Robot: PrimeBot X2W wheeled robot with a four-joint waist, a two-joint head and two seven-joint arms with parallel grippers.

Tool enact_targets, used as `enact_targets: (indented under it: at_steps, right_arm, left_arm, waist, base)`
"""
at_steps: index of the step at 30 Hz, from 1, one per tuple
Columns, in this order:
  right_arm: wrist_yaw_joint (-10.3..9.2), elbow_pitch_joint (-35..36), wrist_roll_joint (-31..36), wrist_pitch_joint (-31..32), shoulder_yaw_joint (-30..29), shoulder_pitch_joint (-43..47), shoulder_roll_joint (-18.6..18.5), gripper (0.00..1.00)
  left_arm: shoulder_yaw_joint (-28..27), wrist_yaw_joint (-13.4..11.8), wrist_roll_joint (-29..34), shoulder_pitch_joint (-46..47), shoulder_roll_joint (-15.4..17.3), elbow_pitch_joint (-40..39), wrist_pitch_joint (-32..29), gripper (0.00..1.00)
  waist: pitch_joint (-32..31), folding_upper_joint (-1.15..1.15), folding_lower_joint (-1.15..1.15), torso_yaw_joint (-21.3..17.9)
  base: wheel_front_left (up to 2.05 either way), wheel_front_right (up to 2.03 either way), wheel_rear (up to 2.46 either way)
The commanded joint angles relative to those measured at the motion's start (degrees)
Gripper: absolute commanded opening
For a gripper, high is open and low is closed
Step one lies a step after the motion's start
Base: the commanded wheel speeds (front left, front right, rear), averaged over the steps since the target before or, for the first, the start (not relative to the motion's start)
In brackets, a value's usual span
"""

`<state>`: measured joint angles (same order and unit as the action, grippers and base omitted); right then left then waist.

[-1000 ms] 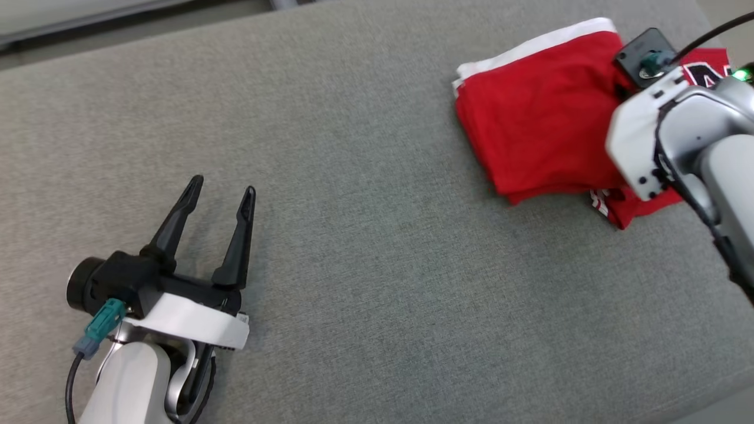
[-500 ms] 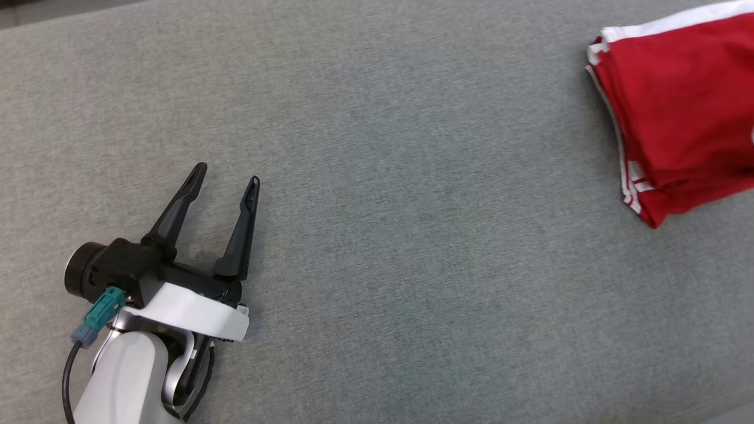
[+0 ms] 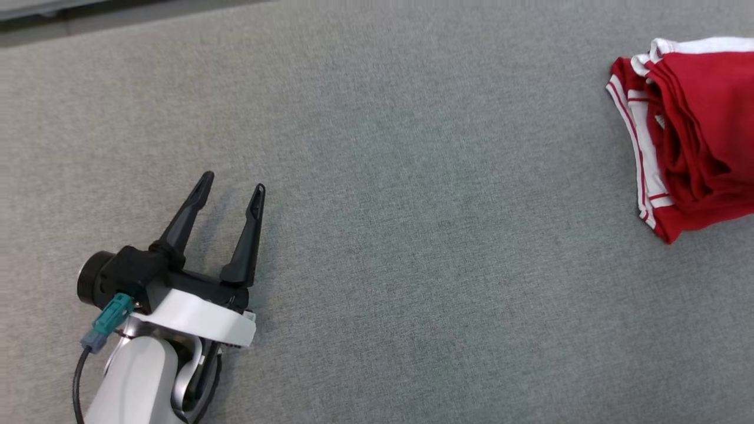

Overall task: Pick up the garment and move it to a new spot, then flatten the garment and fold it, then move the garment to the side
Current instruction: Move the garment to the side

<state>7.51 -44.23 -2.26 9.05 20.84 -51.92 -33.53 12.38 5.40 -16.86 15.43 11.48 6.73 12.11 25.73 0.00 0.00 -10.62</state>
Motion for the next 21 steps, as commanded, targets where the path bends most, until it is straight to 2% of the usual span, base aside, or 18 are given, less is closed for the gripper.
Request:
enact_targets:
  at_steps: [1,8,11,16,21]
  right_arm:
    - [-0.01,0.4,-0.6,-1.8,-1.5,1.6,1.1,1.0]
    - [-0.01,7.5,-3.6,-9.5,-8.3,10.9,7.9,1.0]
    - [-0.01,12.1,-5.2,-11.9,-12.6,17.3,11.5,1.0]
    - [-0.03,20.4,-7.6,-12.8,-17.2,28.3,18.3,1.0]
    - [-0.01,26.7,-8.9,-12.7,-20.8,37.7,25.1,1.0]
  left_arm:
    - [0.0,-0.4,-0.3,-0.7,-0.2,0.6,0.5,1.0]
    - [-1.4,-2.0,-1.1,-4.1,-2.1,4.7,2.6,1.0]
    - [-3.1,-3.5,-0.8,-6.1,-2.7,5.9,3.0,1.0]
    - [-7.2,-6.2,-0.4,-10.3,-4.1,5.9,3.0,1.0]
    - [-10.3,-6.6,-0.3,-14.7,-5.0,5.7,3.1,1.0]
  waist:
    - [-2.2,0.0,0.0,0.8]
    - [-10.6,0.0,0.0,4.1]
    - [-14.4,0.0,0.0,6.4]
    - [-19.7,0.0,0.0,9.9]
    - [-24.2,0.0,0.0,12.8]
  base:
    - [0.0,0.0,0.0]
    - [0.0,0.0,0.0]
    - [0.0,0.0,0.0]
    - [0.0,0.0,0.0]
    - [0.0,0.0,0.0]
